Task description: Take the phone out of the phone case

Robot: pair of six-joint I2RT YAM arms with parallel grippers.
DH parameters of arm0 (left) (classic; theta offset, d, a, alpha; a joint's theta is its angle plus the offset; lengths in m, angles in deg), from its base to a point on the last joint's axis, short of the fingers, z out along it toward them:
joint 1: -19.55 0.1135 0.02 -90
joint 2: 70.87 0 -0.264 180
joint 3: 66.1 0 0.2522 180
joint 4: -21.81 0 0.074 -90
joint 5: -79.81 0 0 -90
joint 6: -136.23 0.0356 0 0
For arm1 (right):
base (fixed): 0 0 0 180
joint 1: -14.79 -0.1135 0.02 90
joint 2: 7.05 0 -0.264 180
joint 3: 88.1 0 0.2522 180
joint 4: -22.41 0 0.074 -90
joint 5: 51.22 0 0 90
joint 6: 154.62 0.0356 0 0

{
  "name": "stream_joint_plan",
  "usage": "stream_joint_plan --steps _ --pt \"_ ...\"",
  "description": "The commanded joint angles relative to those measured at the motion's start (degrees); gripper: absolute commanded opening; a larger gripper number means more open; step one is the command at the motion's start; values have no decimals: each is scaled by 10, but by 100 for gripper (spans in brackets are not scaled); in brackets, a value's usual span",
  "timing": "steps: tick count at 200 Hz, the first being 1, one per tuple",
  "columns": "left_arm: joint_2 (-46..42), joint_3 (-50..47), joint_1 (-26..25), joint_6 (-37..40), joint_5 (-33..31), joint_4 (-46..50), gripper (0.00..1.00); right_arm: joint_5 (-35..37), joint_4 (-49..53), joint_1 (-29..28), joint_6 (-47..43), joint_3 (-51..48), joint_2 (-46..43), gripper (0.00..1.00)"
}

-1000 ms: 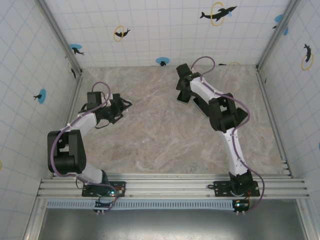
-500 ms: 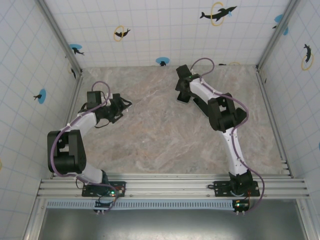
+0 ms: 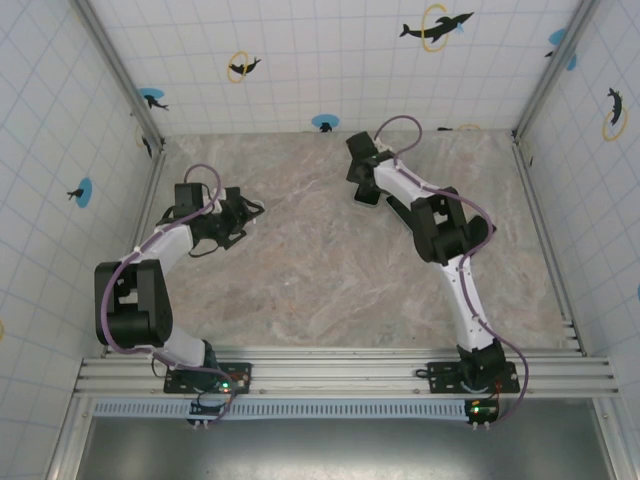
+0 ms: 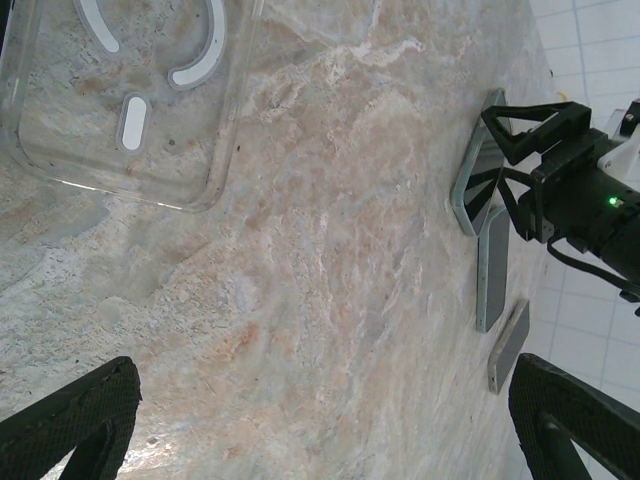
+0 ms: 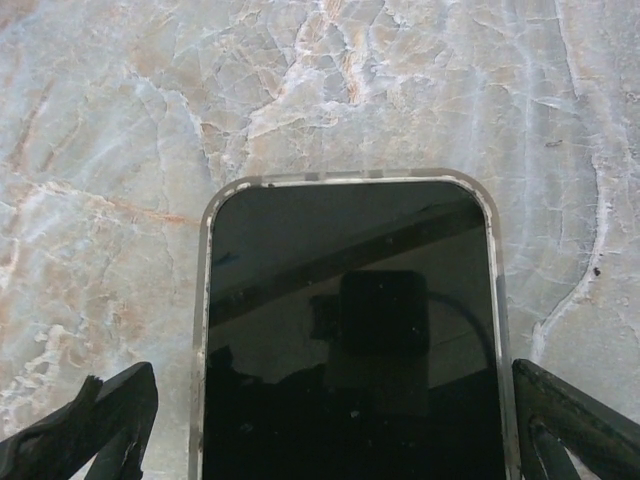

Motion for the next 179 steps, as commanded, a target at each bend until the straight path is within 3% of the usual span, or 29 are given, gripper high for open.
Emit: stream_joint_plan --steps 1,40,98,125,179 --pt "5 16 -4 17 6 11 97 21 77 -11 -10 2 47 91" --pt "5 9 -4 19 8 11 97 38 118 -17 12 -2 57 88" --pt "1 5 -5 20 14 6 97 -7 130 -24 54 -45 46 76" --pt "-3 1 -5 24 14 5 97 -15 140 -26 69 -68 37 67" --pt "-3 10 -5 22 17 3 97 -40 62 -17 61 -74 -27 47"
